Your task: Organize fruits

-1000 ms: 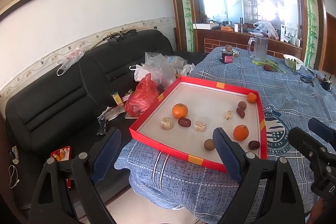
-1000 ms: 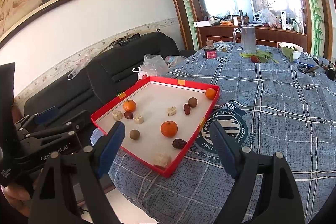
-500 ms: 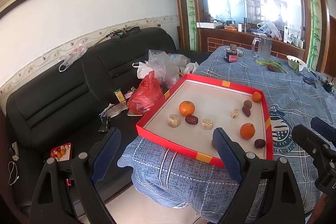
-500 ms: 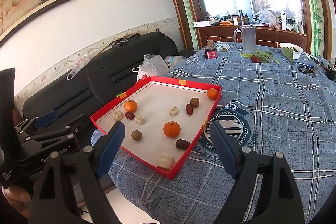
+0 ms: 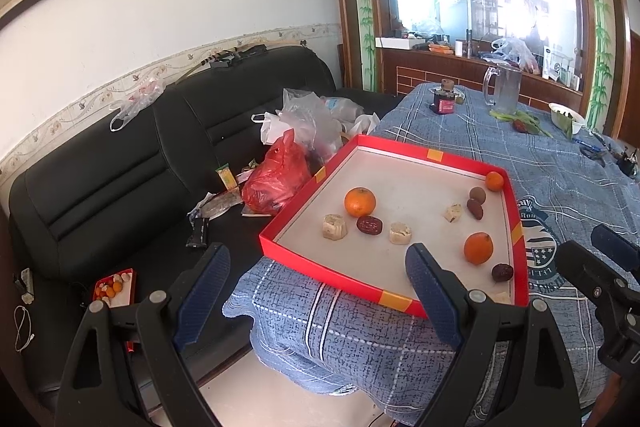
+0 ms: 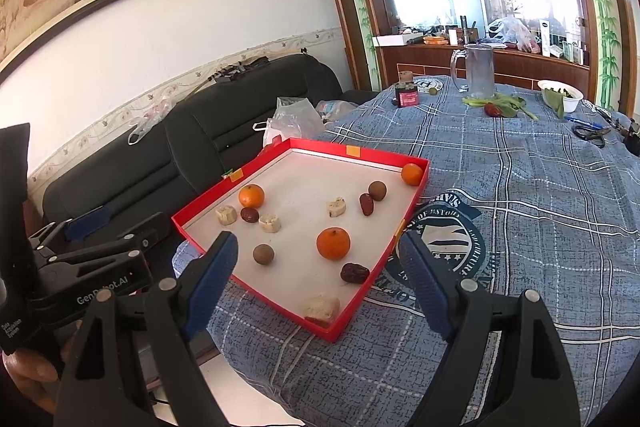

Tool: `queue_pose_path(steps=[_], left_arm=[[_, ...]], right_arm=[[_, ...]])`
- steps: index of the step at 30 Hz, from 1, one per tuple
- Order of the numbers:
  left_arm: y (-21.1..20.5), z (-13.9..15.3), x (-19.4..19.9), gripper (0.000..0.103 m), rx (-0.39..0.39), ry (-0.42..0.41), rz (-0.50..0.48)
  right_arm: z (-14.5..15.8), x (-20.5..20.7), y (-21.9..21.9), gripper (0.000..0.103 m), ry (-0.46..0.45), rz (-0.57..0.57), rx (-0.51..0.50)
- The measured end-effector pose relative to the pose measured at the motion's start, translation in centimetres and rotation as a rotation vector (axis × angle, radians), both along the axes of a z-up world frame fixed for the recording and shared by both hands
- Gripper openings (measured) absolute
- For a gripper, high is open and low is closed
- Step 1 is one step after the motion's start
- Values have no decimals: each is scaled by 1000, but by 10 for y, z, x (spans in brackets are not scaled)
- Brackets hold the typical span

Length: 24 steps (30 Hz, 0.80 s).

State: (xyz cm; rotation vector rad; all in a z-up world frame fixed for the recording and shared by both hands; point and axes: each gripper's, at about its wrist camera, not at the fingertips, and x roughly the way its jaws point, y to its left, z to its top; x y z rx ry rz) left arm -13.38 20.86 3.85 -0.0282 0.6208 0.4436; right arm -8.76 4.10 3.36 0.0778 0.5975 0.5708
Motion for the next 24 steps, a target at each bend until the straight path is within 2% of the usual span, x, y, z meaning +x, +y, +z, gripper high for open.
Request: queue_pose_path(steps=[24], left_arm=[[23, -19, 20, 90, -31, 54, 14]], right_arm=[[-16, 23, 17, 83, 53, -4, -12]])
